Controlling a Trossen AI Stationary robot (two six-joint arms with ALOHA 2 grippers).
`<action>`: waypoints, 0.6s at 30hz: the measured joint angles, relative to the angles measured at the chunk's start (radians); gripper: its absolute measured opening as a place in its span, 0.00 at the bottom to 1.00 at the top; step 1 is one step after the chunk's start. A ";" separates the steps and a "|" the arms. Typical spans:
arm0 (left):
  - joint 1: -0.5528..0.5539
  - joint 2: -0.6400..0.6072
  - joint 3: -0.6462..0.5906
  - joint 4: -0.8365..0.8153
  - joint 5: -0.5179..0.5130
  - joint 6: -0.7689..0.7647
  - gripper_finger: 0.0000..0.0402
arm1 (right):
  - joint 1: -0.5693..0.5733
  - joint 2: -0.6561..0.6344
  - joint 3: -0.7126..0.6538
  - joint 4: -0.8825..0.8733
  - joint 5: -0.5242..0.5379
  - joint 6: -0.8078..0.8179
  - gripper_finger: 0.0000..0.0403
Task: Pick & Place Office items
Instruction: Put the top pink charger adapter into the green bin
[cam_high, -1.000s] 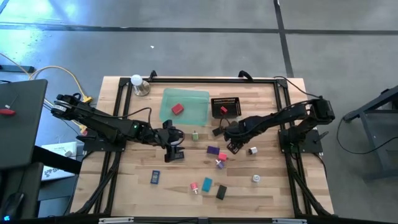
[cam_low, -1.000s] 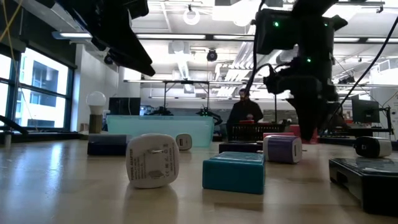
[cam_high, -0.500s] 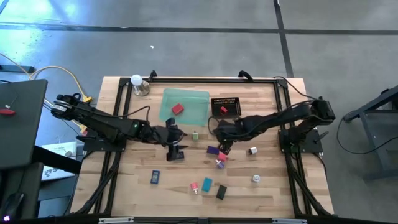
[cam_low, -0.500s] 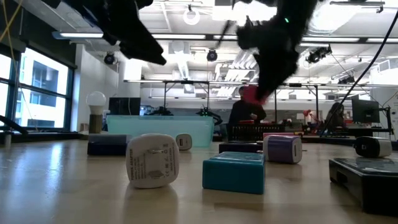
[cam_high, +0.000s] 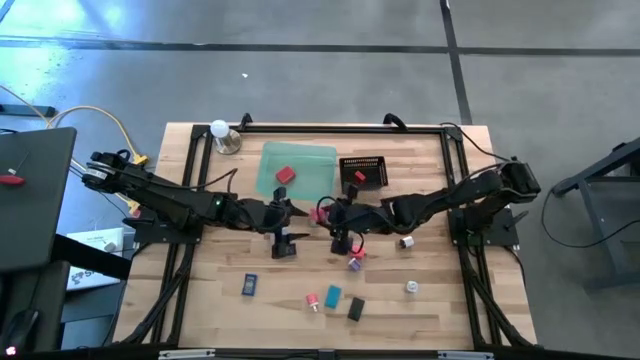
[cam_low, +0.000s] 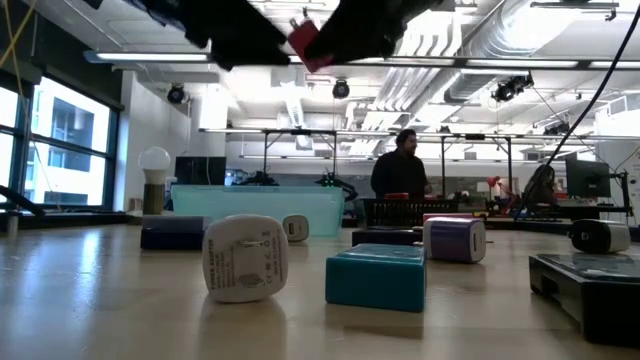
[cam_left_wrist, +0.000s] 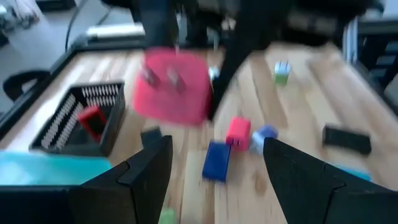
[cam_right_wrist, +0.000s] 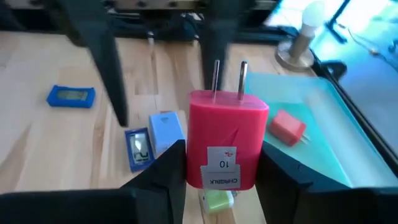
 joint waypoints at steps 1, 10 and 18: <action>-0.002 0.000 0.000 0.027 0.000 -0.004 0.61 | 0.004 0.000 0.000 0.001 0.002 -0.010 0.34; -0.017 0.001 -0.001 0.080 0.001 -0.258 0.61 | 0.039 -0.001 0.000 -0.006 0.046 -0.041 0.34; -0.015 0.000 0.000 0.100 0.008 -0.168 0.61 | 0.101 0.000 -0.001 0.008 0.059 -0.058 0.34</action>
